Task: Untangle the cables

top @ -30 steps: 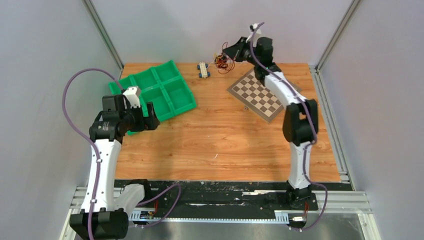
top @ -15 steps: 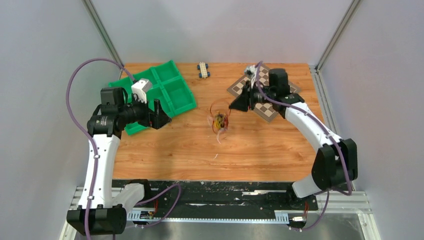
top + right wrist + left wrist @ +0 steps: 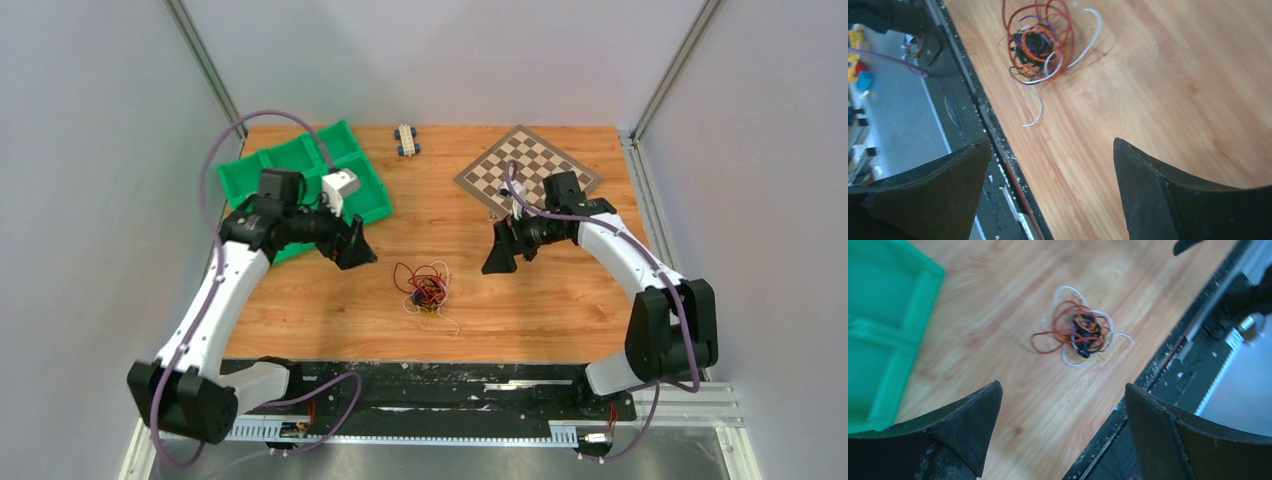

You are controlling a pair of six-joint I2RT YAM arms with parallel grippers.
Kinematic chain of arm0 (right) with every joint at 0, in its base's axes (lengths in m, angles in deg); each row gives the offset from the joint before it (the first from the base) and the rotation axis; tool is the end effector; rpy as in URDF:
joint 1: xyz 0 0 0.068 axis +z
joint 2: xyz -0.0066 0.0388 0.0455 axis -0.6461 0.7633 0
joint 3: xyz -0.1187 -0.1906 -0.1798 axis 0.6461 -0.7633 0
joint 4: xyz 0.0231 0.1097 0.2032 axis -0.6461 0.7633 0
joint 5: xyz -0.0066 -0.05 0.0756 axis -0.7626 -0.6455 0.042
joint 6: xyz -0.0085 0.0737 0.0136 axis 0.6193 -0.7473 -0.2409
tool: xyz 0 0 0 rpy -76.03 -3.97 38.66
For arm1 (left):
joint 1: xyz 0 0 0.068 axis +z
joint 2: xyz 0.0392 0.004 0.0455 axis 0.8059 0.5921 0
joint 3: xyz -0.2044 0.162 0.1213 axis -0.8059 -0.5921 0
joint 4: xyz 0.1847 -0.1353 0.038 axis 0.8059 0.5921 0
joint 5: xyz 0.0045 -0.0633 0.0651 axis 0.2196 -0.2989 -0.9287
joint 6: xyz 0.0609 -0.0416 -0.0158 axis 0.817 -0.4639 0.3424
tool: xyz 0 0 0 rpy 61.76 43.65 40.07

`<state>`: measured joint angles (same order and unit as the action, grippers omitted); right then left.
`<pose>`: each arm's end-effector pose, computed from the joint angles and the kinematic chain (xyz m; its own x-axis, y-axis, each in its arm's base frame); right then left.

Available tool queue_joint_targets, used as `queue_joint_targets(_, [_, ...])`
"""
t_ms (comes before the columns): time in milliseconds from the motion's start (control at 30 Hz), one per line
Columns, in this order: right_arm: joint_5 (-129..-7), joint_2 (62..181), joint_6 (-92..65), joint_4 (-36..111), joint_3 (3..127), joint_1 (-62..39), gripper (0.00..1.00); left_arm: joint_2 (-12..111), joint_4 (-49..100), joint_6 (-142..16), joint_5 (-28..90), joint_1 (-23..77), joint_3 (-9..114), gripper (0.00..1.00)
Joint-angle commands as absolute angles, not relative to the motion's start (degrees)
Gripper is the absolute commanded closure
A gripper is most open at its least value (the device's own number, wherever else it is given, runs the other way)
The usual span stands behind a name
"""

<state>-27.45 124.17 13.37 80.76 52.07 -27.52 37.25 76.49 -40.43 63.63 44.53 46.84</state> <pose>0.2435 0.1039 0.2642 -0.6787 -0.3845 -0.6256 -0.7269 0.4731 0.4978 0.1792 -0.0712 0.3498 -0.5766 0.2389 -0.7813 0.7006 0.6366 -0.3223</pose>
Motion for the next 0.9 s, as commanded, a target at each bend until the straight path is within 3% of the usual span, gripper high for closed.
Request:
queue_joint_targets(0, [-18.95, 128.11, 10.42, 78.95, 48.60, -26.91, 0.11, 44.15, 68.03, -39.90, 69.28, 39.30, 40.88, 0.00])
queue_joint_targets(233, [-19.32, 134.65, -5.47, 63.38, 46.91, -22.60, 0.11, 51.72, 57.60, -28.33, 64.28, 31.81, 37.44, 0.00])
queue_joint_targets(433, [-21.70, 143.52, -13.23, 54.76, 48.83, -16.71, 0.19, 54.05, 50.25, -29.25, 64.95, 26.12, 32.06, 0.03])
queue_joint_targets(667, [-23.47, 153.63, -18.98, 47.49, 54.27, -13.47, 0.23, 60.82, 40.66, -43.91, 62.80, 24.13, 29.94, 0.26])
queue_joint_targets(767, [-22.12, 156.75, -19.93, 46.95, 56.82, -11.77, 0.36, 64.91, 37.78, -47.60, 60.74, 24.12, 29.96, 0.31])
queue_joint_targets(867, [-21.43, 157.26, -20.44, 46.58, 57.39, -11.03, 0.58, 67.67, 36.55, -49.71, 60.99, 23.91, 30.37, 0.33])
